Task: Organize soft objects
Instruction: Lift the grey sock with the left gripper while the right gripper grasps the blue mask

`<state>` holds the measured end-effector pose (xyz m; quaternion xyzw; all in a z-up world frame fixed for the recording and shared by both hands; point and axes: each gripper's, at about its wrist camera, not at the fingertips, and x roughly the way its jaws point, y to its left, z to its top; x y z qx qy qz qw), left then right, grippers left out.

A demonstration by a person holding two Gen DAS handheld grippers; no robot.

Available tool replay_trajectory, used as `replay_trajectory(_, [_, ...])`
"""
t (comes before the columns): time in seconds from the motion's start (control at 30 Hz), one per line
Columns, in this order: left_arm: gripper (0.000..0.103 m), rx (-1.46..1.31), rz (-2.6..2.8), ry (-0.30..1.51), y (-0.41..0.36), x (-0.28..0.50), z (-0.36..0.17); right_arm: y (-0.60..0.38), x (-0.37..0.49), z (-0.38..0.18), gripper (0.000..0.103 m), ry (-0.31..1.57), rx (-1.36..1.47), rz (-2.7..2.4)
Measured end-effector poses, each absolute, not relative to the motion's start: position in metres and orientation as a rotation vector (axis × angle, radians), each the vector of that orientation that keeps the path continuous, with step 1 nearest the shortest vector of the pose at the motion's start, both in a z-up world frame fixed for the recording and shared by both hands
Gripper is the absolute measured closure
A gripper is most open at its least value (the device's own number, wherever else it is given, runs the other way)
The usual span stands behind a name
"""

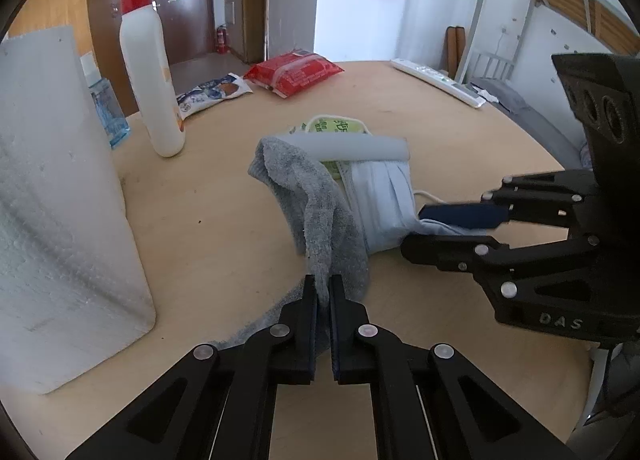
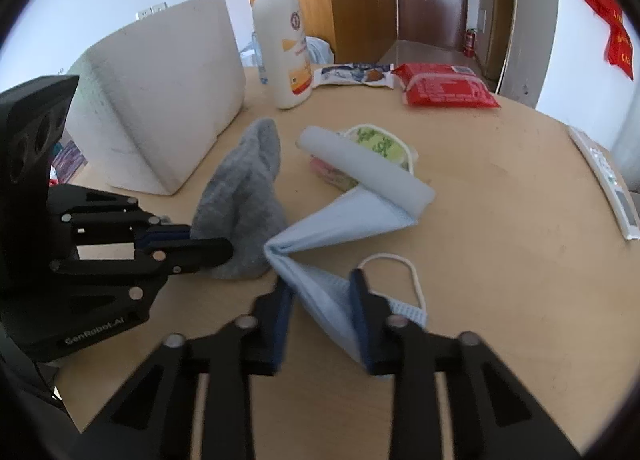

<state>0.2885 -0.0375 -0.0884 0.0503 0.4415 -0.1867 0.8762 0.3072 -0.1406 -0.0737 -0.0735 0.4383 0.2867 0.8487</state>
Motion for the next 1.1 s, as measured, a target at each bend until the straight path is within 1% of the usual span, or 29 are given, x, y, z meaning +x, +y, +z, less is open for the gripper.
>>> replay_trajectory(0.03, [0.098,0.106,-0.391,0.918,-0.038,0.288,-0.088,-0.141,0.307,-0.074,0.086,0.927,-0.154,0.607])
replay_trajectory(0.07, [0.098,0.109,-0.392,0.909,-0.038,0.287,-0.086,-0.142,0.305,-0.073,0.087,0.923,-0.147,0.606])
replay_trajectory(0.3, [0.098,0.102,-0.406,0.861,-0.038,0.279,-0.077,-0.145,0.296,-0.070,0.088,0.932,-0.116,0.635])
replay_trajectory(0.33, [0.098,0.097,-0.405,0.854,-0.037,0.279,-0.075,-0.148,0.294,-0.067,0.092,0.919,-0.093,0.637])
replay_trajectory(0.37, [0.098,0.093,-0.406,0.847,-0.037,0.278,-0.073,-0.149,0.293,-0.065,0.092,0.915,-0.083,0.643])
replay_trajectory(0.8, [0.098,0.085,-0.396,0.715,-0.032,0.250,-0.041,-0.181,0.279,-0.028,0.093,0.792,0.128,0.656])
replay_trajectory(1.1, [0.098,0.056,-0.375,0.662,-0.022,0.225,-0.021,-0.191,0.262,0.002,0.093,0.708,0.174,0.656])
